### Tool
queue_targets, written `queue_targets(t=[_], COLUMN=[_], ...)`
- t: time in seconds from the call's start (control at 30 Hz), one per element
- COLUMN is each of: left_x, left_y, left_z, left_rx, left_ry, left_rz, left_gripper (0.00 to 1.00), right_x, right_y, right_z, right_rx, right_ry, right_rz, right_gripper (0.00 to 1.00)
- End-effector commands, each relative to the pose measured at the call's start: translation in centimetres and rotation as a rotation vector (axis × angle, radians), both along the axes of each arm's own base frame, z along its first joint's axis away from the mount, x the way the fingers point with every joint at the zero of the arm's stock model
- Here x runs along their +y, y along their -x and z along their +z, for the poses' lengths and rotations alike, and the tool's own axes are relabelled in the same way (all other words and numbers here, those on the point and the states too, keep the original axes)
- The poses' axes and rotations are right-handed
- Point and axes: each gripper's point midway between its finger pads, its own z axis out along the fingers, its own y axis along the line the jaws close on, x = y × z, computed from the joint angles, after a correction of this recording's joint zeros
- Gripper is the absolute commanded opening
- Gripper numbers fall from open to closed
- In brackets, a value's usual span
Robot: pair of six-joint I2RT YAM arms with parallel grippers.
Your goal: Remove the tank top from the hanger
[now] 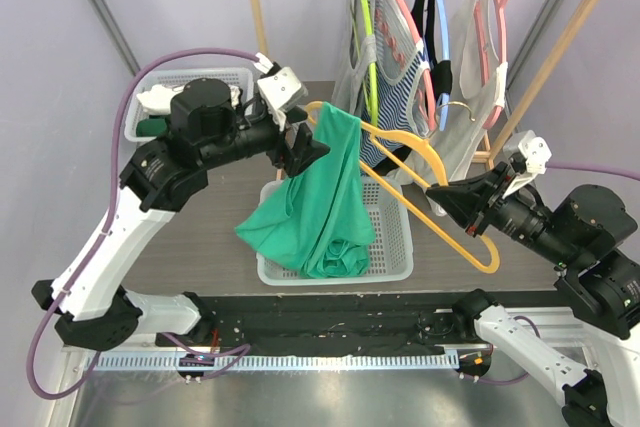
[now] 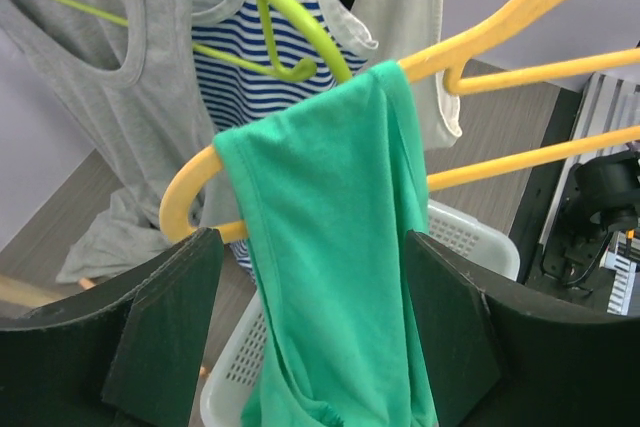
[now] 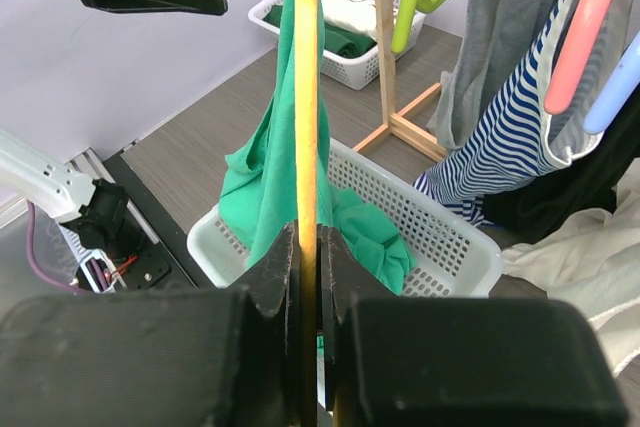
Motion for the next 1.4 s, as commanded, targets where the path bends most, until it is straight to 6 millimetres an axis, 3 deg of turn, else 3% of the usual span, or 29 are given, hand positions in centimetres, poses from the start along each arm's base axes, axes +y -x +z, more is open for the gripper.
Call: queue_targets(t=[0.0,0.43,0.53,0.77,0.97,1.37], left_x=[-1.7,-4.5,-4.8,-4.5,-3.8,0.5], left_y=[0.2,-1.2,-1.2,-1.9,-2.4,-3.3], left_z=[2.6,0.4,0.6,2.5,4.1,7.3], left_rx=[-0.029,-0.059,-0.070,-0.120,-0.160,-0.232], left_ry=[0.081,-0.005,-0.009,0.009,0.026,0.072], left_rz=[-0.037,-0.010,-0.012,0.030,0.069,0.191], left_gripper=[0.76,0.61,0.49,0.00,0.00,0.00], right_x=[-0.3,0.6,0.6,0.5,0.3,-1.2], right_y=[-0.8,-1.6,-1.6,-1.6,-1.3,2.1], right_z=[2.8,2.8,2.5,2.2,2.0,2.0], right_rx=[-0.106,-0.113,-0.111,-0.105,-0.095,-0.070], right_ry=[-0.053,-0.058,-0.054,-0.047,-0.041,-0.046], right_rz=[-0.036,-0.016,-0.014,-0.017,-0.017,-0.002], right_gripper=[0.01,0.01,0.01,0.01,0.01,0.01])
